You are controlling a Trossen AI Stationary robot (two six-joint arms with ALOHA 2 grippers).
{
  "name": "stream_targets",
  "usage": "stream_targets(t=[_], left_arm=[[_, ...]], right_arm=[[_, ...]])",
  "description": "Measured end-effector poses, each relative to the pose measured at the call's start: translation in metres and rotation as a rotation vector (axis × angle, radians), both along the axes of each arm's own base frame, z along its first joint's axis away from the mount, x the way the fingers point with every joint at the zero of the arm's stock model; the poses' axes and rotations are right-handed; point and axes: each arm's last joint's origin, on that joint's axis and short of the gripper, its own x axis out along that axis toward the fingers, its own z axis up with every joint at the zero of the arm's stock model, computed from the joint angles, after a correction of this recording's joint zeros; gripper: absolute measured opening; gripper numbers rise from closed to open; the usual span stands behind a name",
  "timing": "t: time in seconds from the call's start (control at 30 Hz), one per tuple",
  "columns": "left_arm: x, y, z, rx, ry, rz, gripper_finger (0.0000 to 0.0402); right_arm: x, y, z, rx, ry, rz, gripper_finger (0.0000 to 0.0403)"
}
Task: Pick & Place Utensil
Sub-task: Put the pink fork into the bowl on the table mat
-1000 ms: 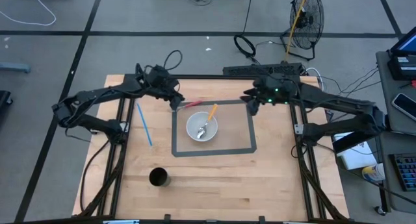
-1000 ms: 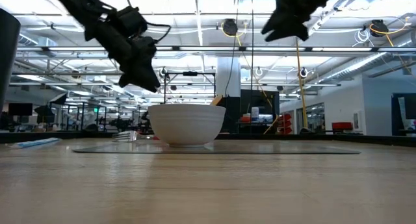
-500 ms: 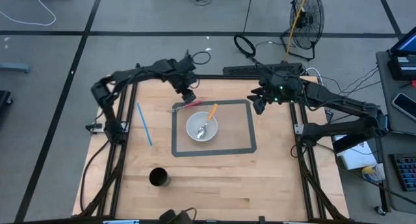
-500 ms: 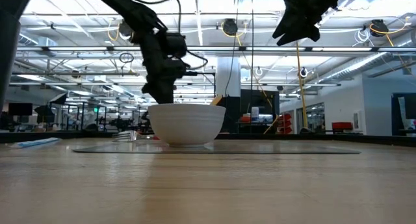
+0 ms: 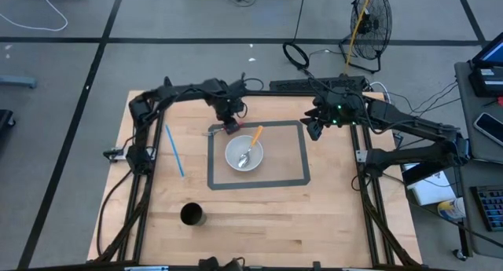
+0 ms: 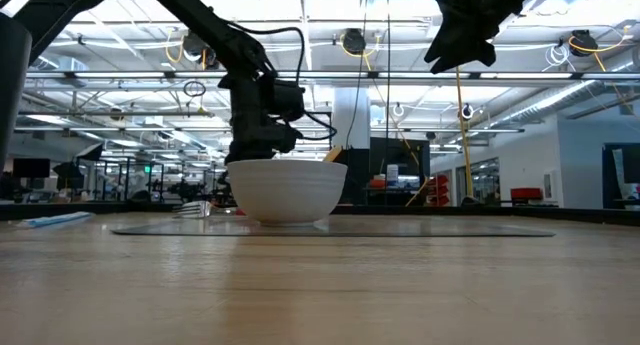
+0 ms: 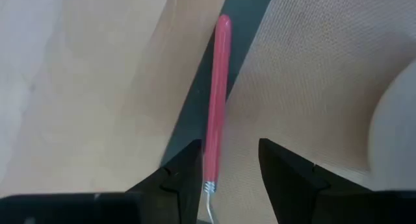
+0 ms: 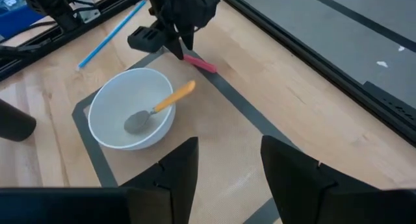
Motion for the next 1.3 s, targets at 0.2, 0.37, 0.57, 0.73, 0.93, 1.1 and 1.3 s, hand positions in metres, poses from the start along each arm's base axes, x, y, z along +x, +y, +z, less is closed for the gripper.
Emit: stream_targets(t=[0.2,0.37,0.57,0.73,0.93,1.1,1.3], left_arm=[[0.005,-0.004,0.000,0.057,0.007,-0.047,0.0152],[0.010,-0.005,0.000,0.082,-0.029,-0.065,0.0152],[0.010,-0.005,0.000,0.082,-0.029,-0.072,0.0152],[0.008,-0.005,-0.014,0.022,0.041,-0.036,0.0152],[0.008,-0.006,-0.025,-0.003,0.080,-0.016,0.0152],[0.011,-0.005,-0.025,0.018,0.060,-0.007,0.0147],[0.011,-0.004,-0.024,0.025,0.054,-0.015,0.0067]], right_arm=[[0.000,0.000,0.000,0.000,-0.001,-0.001,0.0162],[0.000,0.000,0.000,0.002,-0.003,-0.003,0.0160],[0.000,0.000,0.000,0.008,-0.007,-0.009,0.0161],[0.001,0.000,0.001,0.006,-0.016,-0.008,0.0160],[0.001,-0.001,0.002,0.001,-0.030,-0.008,0.0159],[0.002,0.000,0.002,0.004,-0.032,-0.010,0.0159],[0.002,0.000,0.002,0.007,-0.033,-0.012,0.0161]])
